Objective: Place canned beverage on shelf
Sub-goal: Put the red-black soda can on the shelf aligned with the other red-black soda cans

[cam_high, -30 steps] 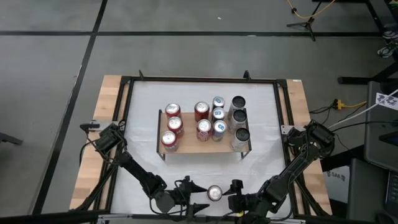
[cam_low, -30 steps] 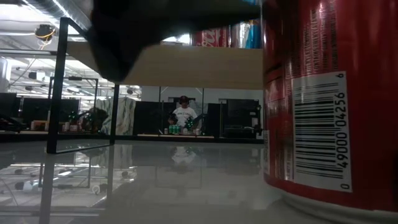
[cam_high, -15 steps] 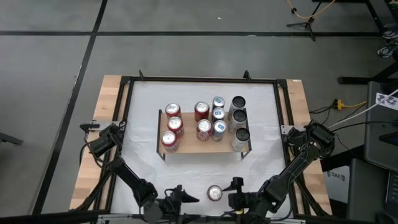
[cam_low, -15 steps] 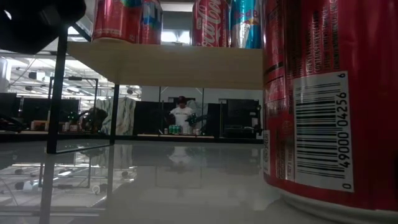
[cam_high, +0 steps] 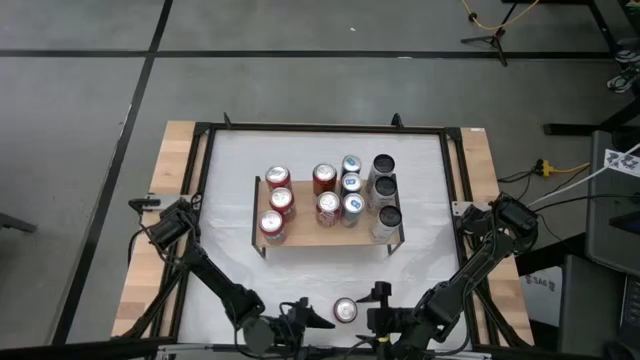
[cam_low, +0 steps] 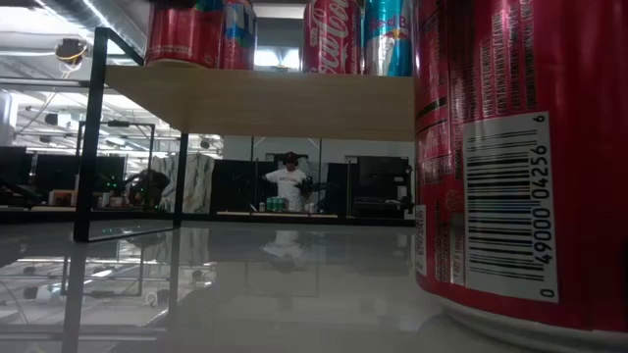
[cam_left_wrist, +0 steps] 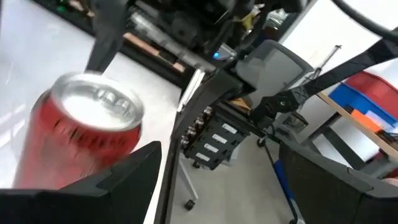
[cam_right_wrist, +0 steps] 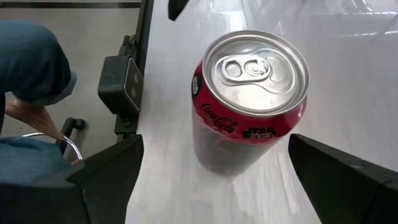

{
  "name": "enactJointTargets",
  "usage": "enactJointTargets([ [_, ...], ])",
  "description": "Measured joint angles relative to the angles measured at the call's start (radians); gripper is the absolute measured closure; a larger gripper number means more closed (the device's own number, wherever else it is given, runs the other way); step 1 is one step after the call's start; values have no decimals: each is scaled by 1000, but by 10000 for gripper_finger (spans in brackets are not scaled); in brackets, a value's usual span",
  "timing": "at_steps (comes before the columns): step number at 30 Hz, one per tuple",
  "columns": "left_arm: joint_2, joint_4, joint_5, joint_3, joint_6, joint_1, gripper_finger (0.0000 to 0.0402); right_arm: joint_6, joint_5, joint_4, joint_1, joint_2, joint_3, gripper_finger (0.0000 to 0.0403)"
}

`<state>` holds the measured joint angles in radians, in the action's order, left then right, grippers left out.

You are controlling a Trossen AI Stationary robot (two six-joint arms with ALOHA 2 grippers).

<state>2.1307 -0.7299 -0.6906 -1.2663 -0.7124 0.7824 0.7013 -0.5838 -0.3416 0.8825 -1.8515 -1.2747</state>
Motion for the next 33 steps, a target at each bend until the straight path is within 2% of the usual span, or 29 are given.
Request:
enactJointTargets([
  [5, 0, 20, 30, -30, 27, -21, 82, 0, 0, 1, 0, 0, 0, 11],
  [27, 42, 67, 39, -32, -18, -25, 82, 0, 0, 3, 0, 0, 0, 11],
  [33, 42, 64, -25, -32, -18, -30, 82, 1, 20, 2, 0, 0, 0, 11],
])
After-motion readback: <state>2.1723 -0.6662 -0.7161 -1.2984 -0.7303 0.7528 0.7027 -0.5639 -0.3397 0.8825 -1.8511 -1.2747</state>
